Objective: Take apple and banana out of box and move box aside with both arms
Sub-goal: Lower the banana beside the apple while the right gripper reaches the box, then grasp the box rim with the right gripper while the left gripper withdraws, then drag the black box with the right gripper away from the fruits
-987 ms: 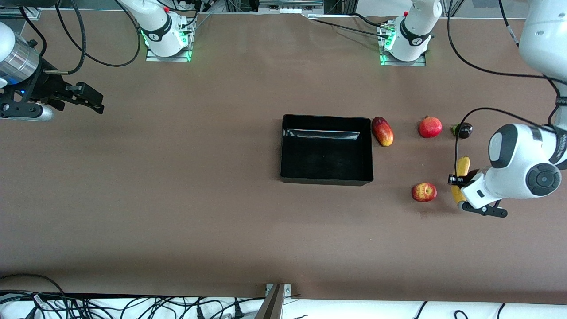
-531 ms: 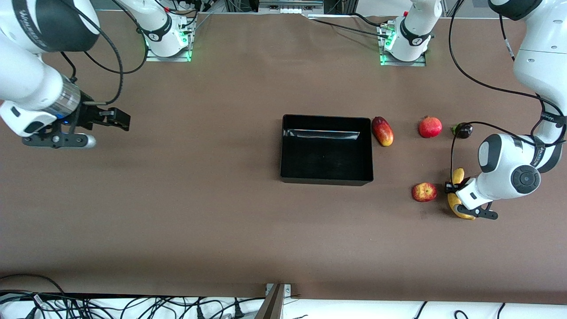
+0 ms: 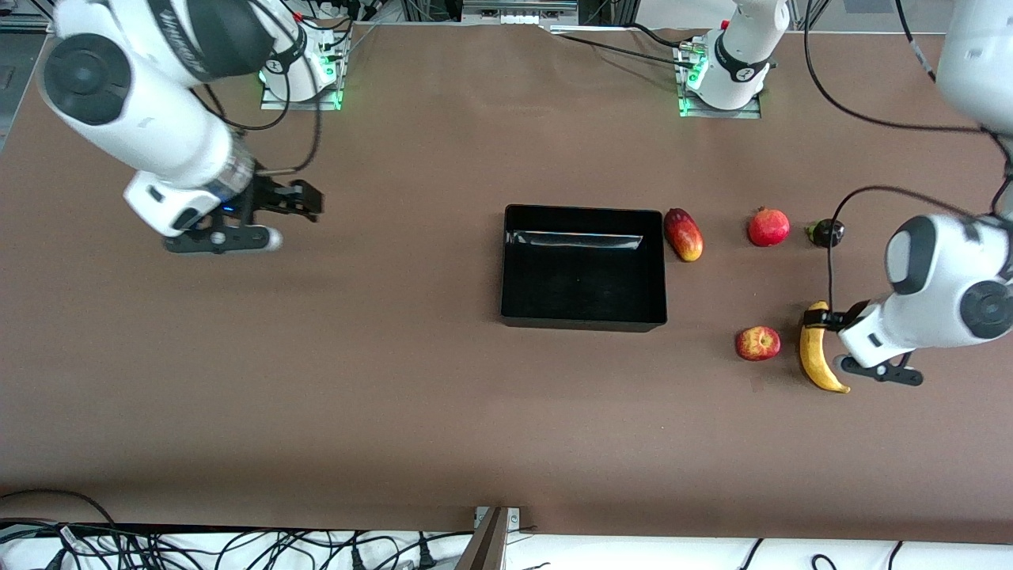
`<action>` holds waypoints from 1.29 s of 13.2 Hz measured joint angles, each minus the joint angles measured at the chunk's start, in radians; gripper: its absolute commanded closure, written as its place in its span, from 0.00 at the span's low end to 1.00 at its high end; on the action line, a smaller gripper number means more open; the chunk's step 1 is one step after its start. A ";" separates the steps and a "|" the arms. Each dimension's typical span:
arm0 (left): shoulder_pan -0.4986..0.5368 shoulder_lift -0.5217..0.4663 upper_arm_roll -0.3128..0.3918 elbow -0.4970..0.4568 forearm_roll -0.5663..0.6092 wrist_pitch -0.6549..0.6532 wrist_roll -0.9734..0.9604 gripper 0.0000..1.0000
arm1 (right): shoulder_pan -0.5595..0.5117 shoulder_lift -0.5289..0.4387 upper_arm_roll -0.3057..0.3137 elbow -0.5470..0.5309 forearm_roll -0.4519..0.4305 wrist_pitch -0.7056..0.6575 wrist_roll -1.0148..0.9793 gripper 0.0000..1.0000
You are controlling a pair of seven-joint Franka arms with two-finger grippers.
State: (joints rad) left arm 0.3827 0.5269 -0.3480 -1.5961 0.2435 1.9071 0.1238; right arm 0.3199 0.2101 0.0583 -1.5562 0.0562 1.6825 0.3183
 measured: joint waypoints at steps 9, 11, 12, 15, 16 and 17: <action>-0.197 -0.526 0.158 -0.007 -0.190 -0.396 -0.006 0.00 | 0.286 0.315 0.005 0.003 0.071 0.488 0.344 0.00; -0.211 -0.617 0.161 -0.008 -0.221 -0.444 -0.020 0.00 | 0.338 0.384 0.005 0.019 0.012 0.541 0.402 0.00; -0.221 -0.660 0.161 -0.009 -0.233 -0.467 -0.025 0.00 | 0.359 0.419 0.005 0.029 -0.017 0.565 0.421 0.02; -0.281 -0.728 0.163 -0.015 -0.246 -0.493 -0.105 0.00 | 0.392 0.504 0.003 0.045 -0.045 0.606 0.431 0.34; -0.298 -0.730 0.163 -0.017 -0.246 -0.493 -0.121 0.00 | 0.396 0.520 0.003 0.049 -0.045 0.609 0.431 0.49; -0.305 -0.729 0.163 -0.019 -0.246 -0.492 -0.126 0.00 | 0.398 0.528 0.003 0.053 -0.045 0.609 0.431 0.63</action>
State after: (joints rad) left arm 0.0780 -0.2020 -0.1849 -1.6149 -0.0026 1.4148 -0.0021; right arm 0.7178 0.7386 0.0613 -1.5031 0.0112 2.2917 0.7496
